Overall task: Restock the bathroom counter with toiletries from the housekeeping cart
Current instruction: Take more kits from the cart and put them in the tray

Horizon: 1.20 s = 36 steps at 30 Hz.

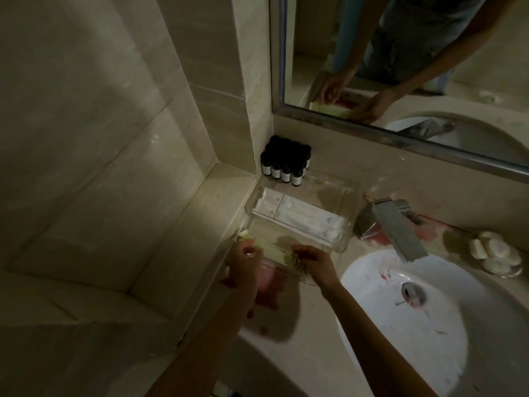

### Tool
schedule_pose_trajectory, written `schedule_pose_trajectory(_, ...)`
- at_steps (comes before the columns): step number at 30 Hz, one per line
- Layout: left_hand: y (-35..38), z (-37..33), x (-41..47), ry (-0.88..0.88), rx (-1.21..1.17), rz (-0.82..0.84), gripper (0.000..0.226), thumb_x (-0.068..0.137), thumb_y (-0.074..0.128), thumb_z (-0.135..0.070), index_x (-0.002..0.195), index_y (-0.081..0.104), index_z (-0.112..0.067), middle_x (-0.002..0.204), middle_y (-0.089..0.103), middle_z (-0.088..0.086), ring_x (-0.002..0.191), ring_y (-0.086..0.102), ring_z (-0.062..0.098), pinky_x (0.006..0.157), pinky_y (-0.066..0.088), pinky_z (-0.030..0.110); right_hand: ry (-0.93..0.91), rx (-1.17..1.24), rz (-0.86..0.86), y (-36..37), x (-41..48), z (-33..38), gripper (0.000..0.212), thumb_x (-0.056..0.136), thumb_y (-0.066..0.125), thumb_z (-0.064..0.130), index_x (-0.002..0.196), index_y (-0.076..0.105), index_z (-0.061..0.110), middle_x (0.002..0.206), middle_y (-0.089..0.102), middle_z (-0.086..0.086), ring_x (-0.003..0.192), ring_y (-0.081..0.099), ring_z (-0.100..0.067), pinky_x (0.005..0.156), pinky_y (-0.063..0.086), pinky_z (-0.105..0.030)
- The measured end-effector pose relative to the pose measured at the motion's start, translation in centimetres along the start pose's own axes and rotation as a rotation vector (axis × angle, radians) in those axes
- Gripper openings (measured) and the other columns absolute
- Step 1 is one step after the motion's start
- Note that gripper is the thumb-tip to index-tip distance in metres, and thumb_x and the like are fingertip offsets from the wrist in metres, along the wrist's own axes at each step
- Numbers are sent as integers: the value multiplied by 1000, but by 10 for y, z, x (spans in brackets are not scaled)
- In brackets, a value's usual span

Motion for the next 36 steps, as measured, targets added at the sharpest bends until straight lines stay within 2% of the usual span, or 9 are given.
schedule_pose_trajectory(3, 1, 1, -2, -27, -6, 16, 28, 78, 67, 5, 104, 67, -5, 102, 67, 11, 96, 61, 24, 85, 46, 28, 8, 13, -32, -1, 1, 0, 48, 85, 33, -22, 106, 69, 2, 108, 65, -10, 106, 60, -21, 91, 50, -24)
schedule_pose_trajectory(8, -1, 1, -5, -54, -40, 24, 26, 82, 64, 4, 104, 67, -9, 104, 67, 10, 97, 62, 25, 94, 47, 36, -1, -66, -56, 2, 4, -5, 45, 88, 36, -16, 102, 70, 10, 109, 67, -6, 110, 62, -23, 102, 48, -38)
schedule_pose_trajectory(11, -3, -1, -8, -45, -22, 31, 28, 83, 61, 4, 108, 66, -7, 106, 66, 8, 97, 59, 21, 88, 45, 28, -23, -121, -68, 1, 5, -1, 46, 88, 37, -14, 100, 71, 13, 110, 68, -7, 110, 62, -24, 101, 49, -40)
schedule_pose_trajectory(14, -5, 1, -9, -42, -1, 28, 29, 81, 61, 5, 107, 67, -6, 106, 67, 10, 97, 61, 23, 83, 43, 25, -39, -174, -60, 0, 3, 4, 44, 87, 38, -13, 102, 73, 9, 108, 69, -5, 108, 63, -23, 100, 49, -40)
schedule_pose_trajectory(20, -6, -4, -16, -43, 40, 51, 24, 81, 63, 1, 103, 67, -9, 106, 69, 10, 102, 62, 27, 91, 47, 32, -68, -225, -83, -6, -4, 16, 41, 89, 40, -11, 106, 72, 6, 110, 69, -10, 101, 62, -18, 94, 50, -32)
schedule_pose_trajectory(24, -11, -8, -24, -31, 72, 62, 25, 80, 65, -2, 92, 64, -24, 99, 68, 3, 103, 61, 28, 94, 47, 39, -91, -242, -91, -8, -9, 23, 39, 90, 41, -9, 107, 72, 7, 113, 68, -8, 104, 62, -17, 92, 49, -27)
schedule_pose_trajectory(29, -21, -19, -41, -22, 215, 128, 21, 85, 66, -16, 104, 67, -24, 107, 69, -3, 103, 61, 20, 91, 44, 30, -169, -268, -112, -12, -22, 39, 32, 91, 45, -7, 103, 72, 7, 114, 69, -4, 107, 61, -15, 89, 48, -19)
schedule_pose_trajectory(31, -28, -27, -51, 34, 286, 134, 18, 87, 66, -21, 105, 67, -24, 105, 69, -1, 100, 62, 20, 86, 47, 30, -208, -310, -98, -11, -31, 48, 29, 91, 49, -4, 102, 72, 9, 112, 69, -1, 102, 60, -10, 84, 45, -12)
schedule_pose_trajectory(36, -48, -44, -81, 280, 419, 114, 20, 89, 65, -24, 109, 66, -18, 105, 69, -1, 95, 64, 16, 72, 39, 20, -326, -545, -103, -17, -63, 61, 21, 92, 60, 12, 107, 73, 20, 111, 69, 4, 103, 62, -13, 82, 45, -22)
Point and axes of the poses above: each hand's wrist, its own x-axis towards the middle knuckle, its own y-axis out of the palm, z = x × y, the point moved 10 cm from there along x, towards the middle knuckle
